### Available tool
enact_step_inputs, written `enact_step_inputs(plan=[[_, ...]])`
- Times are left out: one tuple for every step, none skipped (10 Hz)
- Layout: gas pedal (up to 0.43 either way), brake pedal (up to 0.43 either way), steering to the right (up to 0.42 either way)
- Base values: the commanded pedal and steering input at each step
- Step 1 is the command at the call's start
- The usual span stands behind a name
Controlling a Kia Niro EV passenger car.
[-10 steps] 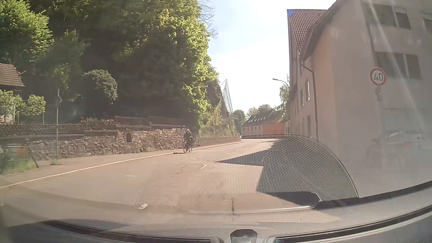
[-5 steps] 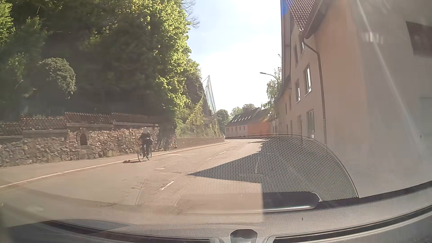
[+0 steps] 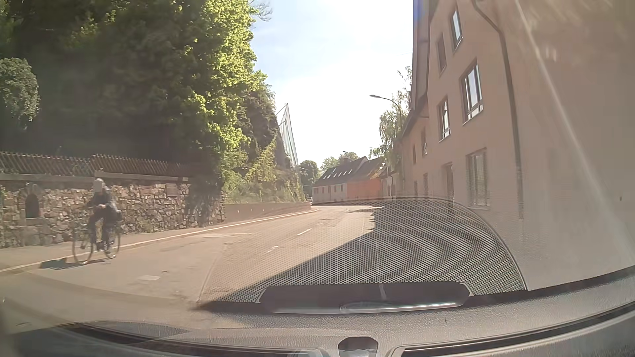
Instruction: Follow the waypoints while adhering to traffic rules and regulations
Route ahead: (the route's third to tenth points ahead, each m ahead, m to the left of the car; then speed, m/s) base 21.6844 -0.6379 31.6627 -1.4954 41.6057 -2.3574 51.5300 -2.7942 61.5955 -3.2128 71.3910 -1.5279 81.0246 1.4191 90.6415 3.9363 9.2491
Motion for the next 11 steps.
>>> enact_step_inputs(plan=[[0.118, 0.0, 0.037], [0.118, 0.0, 0.034], [0.118, 0.0, 0.034], [0.118, 0.0, 0.033], [0.118, 0.0, 0.03], [0.11, 0.0, 0.026], [0.11, 0.0, 0.026], [0.11, 0.0, 0.025], [0.11, 0.0, 0.025], [0.11, 0.0, 0.025], [0.11, 0.0, 0.024]])
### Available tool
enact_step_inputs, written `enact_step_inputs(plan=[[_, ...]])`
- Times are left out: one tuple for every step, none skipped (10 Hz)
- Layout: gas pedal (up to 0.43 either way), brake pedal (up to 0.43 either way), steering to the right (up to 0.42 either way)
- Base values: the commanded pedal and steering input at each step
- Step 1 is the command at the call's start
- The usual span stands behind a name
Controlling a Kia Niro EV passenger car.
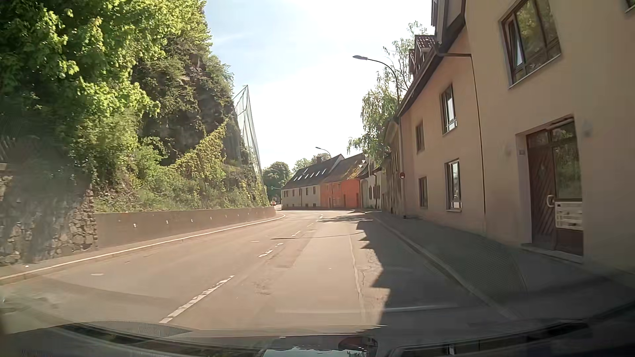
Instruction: Follow the waypoints while adhering to traffic rules and regulations
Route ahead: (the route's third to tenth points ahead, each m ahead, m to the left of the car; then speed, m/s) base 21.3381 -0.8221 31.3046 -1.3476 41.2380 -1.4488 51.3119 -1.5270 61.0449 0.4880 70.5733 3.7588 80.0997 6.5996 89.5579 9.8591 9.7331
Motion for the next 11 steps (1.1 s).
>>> enact_step_inputs(plan=[[0.11, 0.0, 0.023], [0.098, 0.0, 0.023], [0.098, 0.0, 0.023], [0.098, 0.0, 0.023], [0.098, 0.0, 0.021], [0.098, 0.0, 0.019], [0.098, 0.0, 0.018], [0.087, 0.0, 0.015], [0.087, 0.0, 0.012], [0.087, 0.0, 0.011], [0.087, 0.0, 0.01]])
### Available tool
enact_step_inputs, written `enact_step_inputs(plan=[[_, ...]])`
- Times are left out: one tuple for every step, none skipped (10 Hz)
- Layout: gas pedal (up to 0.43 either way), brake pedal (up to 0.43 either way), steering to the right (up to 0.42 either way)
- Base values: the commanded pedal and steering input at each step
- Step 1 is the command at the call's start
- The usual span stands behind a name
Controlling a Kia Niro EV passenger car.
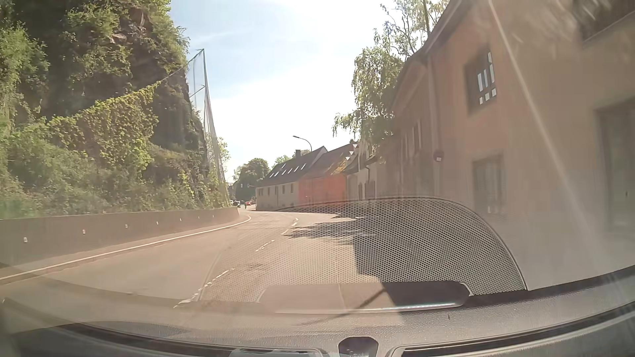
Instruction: Follow the waypoints while adhering to traffic rules and regulations
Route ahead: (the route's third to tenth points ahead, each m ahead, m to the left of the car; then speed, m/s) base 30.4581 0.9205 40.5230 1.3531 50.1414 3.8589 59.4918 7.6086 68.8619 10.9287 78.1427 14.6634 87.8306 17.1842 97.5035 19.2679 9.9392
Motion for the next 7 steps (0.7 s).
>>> enact_step_inputs(plan=[[0.079, 0.0, 0.009], [0.079, 0.0, 0.007], [0.079, 0.0, 0.006], [0.079, 0.0, 0.006], [0.079, 0.0, 0.005], [0.079, 0.0, 0.004], [0.079, 0.0, 0.004]])
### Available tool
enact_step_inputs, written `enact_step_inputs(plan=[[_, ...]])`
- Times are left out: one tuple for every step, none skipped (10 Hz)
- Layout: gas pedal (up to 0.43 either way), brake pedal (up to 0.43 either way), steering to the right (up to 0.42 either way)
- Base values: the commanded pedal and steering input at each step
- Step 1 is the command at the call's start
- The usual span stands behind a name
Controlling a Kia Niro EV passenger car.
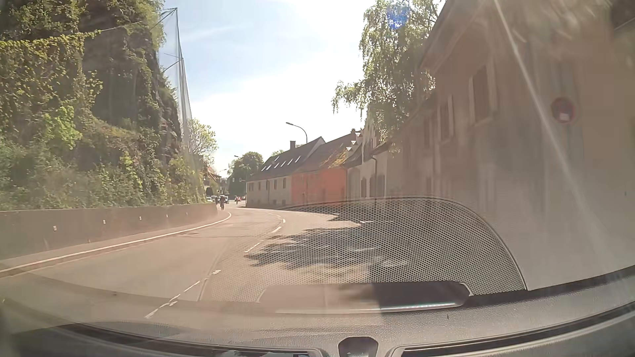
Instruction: Follow the waypoints while adhering to traffic rules and regulations
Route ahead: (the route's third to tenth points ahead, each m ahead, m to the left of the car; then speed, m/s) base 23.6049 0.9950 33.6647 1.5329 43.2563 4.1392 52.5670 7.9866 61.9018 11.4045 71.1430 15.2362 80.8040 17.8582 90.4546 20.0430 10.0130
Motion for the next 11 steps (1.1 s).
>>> enact_step_inputs(plan=[[0.079, 0.0, 0.003], [0.079, 0.0, 0.003], [0.067, 0.0, 0.002], [0.067, 0.0, -0.002], [0.059, 0.0, -0.004], [0.059, 0.0, -0.005], [0.059, 0.0, -0.008], [0.059, 0.0, -0.009], [0.059, 0.0, -0.01], [0.059, 0.0, -0.011], [0.059, 0.0, -0.013]])
